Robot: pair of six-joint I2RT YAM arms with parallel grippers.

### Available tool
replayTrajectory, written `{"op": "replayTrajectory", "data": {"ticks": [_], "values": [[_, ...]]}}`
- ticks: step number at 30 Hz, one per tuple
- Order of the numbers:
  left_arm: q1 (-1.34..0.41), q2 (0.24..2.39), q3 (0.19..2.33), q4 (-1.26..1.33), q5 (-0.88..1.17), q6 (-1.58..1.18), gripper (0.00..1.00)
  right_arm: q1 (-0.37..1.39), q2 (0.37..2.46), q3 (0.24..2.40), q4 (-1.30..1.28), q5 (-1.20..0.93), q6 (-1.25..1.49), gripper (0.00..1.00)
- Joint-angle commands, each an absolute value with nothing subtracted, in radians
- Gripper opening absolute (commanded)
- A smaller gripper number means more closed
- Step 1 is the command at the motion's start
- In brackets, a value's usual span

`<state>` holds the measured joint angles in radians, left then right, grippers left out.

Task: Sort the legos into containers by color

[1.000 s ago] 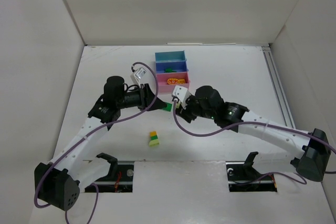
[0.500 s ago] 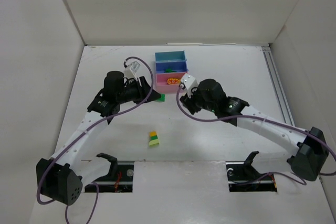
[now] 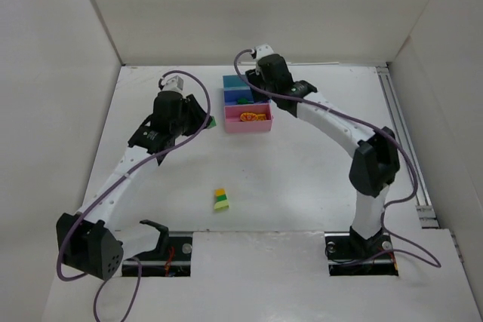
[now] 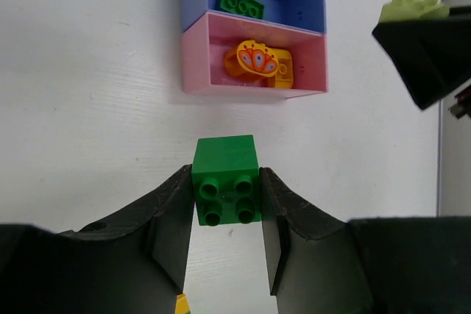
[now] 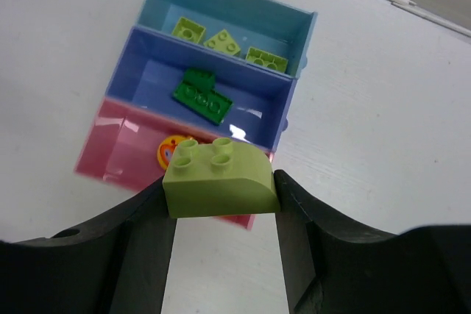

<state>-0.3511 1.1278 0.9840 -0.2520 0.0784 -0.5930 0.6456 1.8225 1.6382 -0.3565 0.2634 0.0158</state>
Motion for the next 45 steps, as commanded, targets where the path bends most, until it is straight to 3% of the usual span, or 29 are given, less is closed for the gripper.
{"op": "replayTrajectory", "data": {"ticks": [1, 7, 10, 22, 27, 32, 40, 45], "values": [[-0.348, 1.166, 1.031, -0.259, 0.020, -0.603, 0.10, 0.620, 1.946, 1.837, -0.433, 0.337, 0.091, 0.23], [-0.348, 1.222, 1.051, -0.229, 0.064, -0.581, 0.10, 0.588, 2.235, 2.132, -0.442, 0.356, 0.109, 0.25], [-0.348, 1.223, 1.051, -0.200, 0.093, -0.572, 0.10, 0.588, 2.279, 2.172, -0.402, 0.356, 0.118, 0.30], [-0.348, 1.273, 1.051, -0.175, 0.160, -0.552, 0.10, 0.557, 2.424, 2.270, -0.301, 0.333, 0.158, 0.36], [-0.348, 1.262, 1.042, -0.175, 0.160, -0.552, 0.10, 0.557, 2.442, 2.270, -0.279, 0.324, 0.167, 0.53], [-0.348, 1.262, 1.032, -0.175, 0.160, -0.552, 0.10, 0.557, 2.442, 2.279, -0.268, 0.299, 0.176, 0.73], [-0.348, 1.262, 1.032, -0.166, 0.170, -0.552, 0.10, 0.548, 2.324, 2.200, -0.258, 0.227, 0.131, 0.75], [-0.339, 1.243, 1.042, -0.166, 0.204, -0.552, 0.09, 0.548, 2.056, 1.847, -0.138, -0.053, -0.089, 0.75]]}}
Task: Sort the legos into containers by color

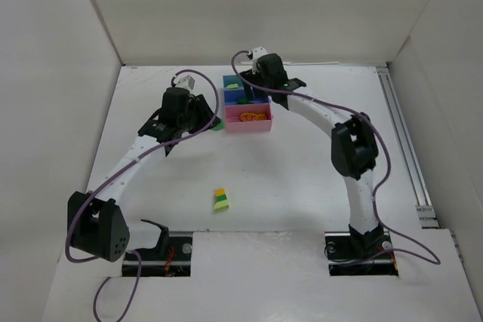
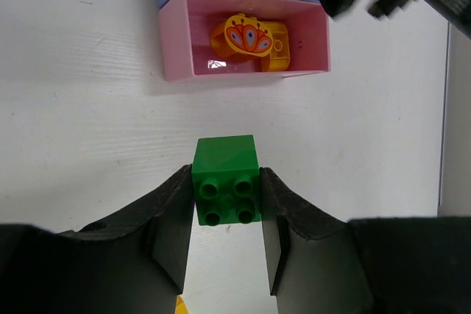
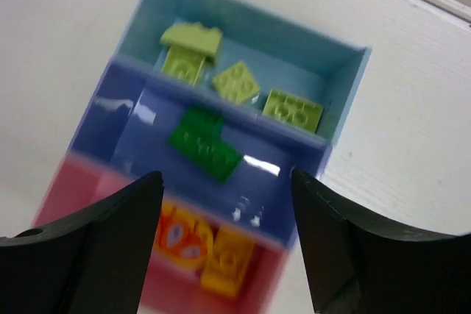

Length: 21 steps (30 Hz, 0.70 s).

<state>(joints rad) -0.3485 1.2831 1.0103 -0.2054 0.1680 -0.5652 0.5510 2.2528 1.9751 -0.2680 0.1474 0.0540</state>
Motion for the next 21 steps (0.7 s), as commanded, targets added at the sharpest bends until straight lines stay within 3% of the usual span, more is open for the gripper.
{"op": "replayTrajectory", "data": {"ticks": [1, 9, 13, 21], "values": [[-0.330, 1.232, 1.042, -0.154, 0.219, -0.552, 0.09, 0.548, 1.955, 1.785, -0.111, -0.113, -0.154, 0.75], [-0.259, 1.173, 0.957, 0.060, 0.673, -0.552, 0.07, 0.558, 1.545, 1.287, -0.034, -0.579, -0.305, 0.77], [-0.259, 1.163, 0.920, 0.124, 0.817, -0.563, 0.09, 0.633, 1.434, 1.190, -0.034, -0.559, -0.316, 0.77], [-0.302, 1.095, 0.911, 0.124, 0.836, -0.545, 0.10, 0.775, 1.397, 1.186, -0.034, -0.378, -0.336, 0.78]]}}
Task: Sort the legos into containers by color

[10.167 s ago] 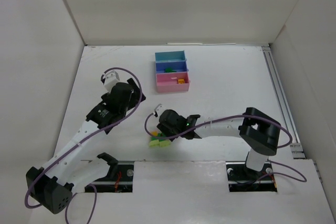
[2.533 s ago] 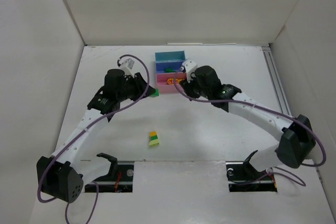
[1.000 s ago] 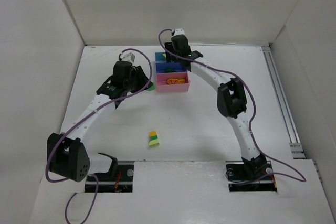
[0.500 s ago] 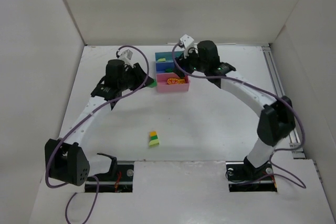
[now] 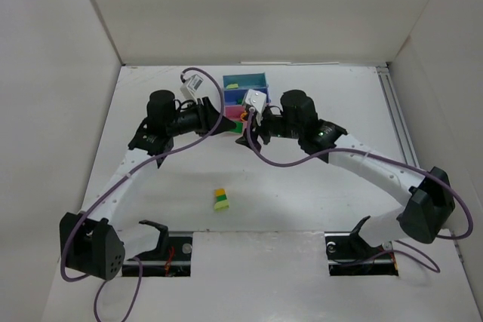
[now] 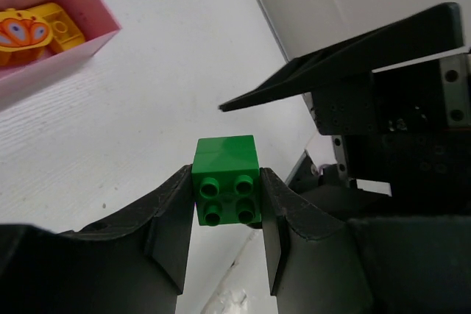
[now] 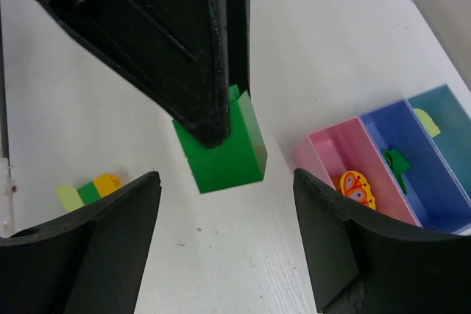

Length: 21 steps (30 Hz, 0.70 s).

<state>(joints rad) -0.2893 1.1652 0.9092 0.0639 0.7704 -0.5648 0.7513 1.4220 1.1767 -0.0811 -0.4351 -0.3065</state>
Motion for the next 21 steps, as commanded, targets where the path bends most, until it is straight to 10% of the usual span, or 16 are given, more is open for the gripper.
{"op": "replayTrajectory", "data": {"ticks": [1, 21], "values": [[-0.302, 1.095, 0.911, 0.124, 0.836, -0.545, 0.10, 0.784, 1.397, 1.196, -0.034, -0.365, -0.336, 0.78], [-0.302, 1.060, 0.911, 0.029, 0.834, -0.503, 0.11, 0.839, 1.387, 1.226, -0.034, -0.356, -0.377, 0.65]]}}
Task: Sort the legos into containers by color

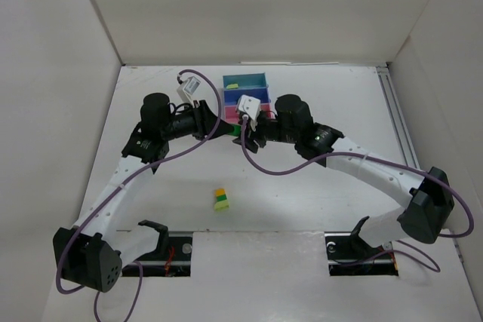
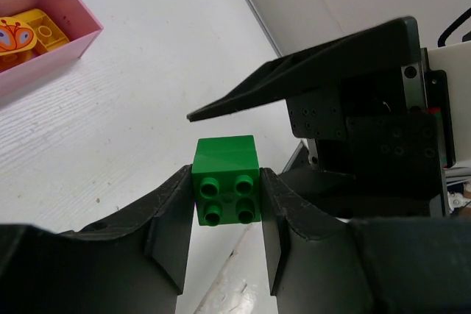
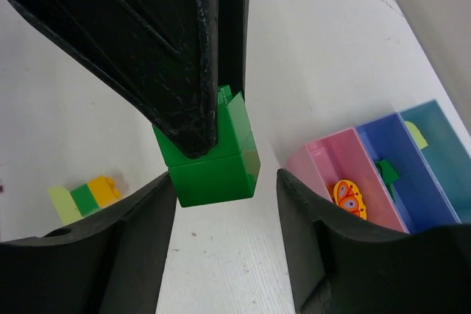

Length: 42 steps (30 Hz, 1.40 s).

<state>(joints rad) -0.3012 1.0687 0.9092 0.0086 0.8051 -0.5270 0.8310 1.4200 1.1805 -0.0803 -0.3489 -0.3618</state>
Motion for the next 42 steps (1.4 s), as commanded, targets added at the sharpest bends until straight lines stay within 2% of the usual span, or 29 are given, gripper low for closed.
{"op": "replayTrajectory", "data": {"ticks": [1, 3, 9, 10, 18, 24, 30, 32, 33, 34, 35, 38, 42], "values": [[-0.302, 1.051, 0.911, 0.029, 0.834, -0.503, 0.11, 0.839, 1.387, 1.226, -0.034, -0.356, -0.377, 0.61], [-0.302, 1.051, 0.911, 0.029, 0.834, -0.503, 0.11, 0.839, 1.387, 1.235, -0.034, -0.371, -0.377, 0.47], [-0.302, 1.051, 0.922, 0.049, 0.870, -0.512, 0.12, 0.839, 1.396, 1.244, -0.034, -0.403, -0.396, 0.44], [-0.302, 1.051, 0.922, 0.049, 0.870, -0.512, 0.12, 0.839, 1.387, 1.244, -0.034, -0.403, -0.396, 0.33], [-0.302, 1.051, 0.951, -0.027, 0.804, -0.491, 0.12, 0.839, 1.339, 1.165, -0.025, -0.385, -0.405, 0.05], [-0.258, 1.042, 0.963, -0.077, 0.781, -0.460, 0.10, 0.839, 1.250, 1.039, -0.048, -0.282, -0.405, 0.00], [-0.258, 1.042, 0.973, -0.086, 0.753, -0.451, 0.10, 0.839, 1.218, 1.006, -0.069, -0.235, -0.385, 0.00], [-0.258, 1.052, 0.973, -0.072, 0.776, -0.451, 0.10, 0.839, 1.232, 1.021, -0.069, -0.235, -0.385, 0.03], [-0.258, 1.052, 0.973, -0.058, 0.788, -0.451, 0.10, 0.839, 1.250, 1.034, -0.069, -0.235, -0.385, 0.09], [-0.258, 1.063, 0.973, -0.058, 0.810, -0.463, 0.10, 0.839, 1.261, 1.049, -0.069, -0.267, -0.385, 0.20], [-0.258, 1.063, 0.973, -0.046, 0.819, -0.463, 0.10, 0.839, 1.273, 1.080, -0.069, -0.288, -0.385, 0.41], [-0.258, 1.074, 0.973, -0.035, 0.865, -0.463, 0.10, 0.839, 1.313, 1.123, -0.078, -0.365, -0.429, 0.60], [-0.258, 1.083, 0.973, -0.026, 0.913, -0.463, 0.11, 0.839, 1.364, 1.196, -0.089, -0.393, -0.451, 0.66]]}}
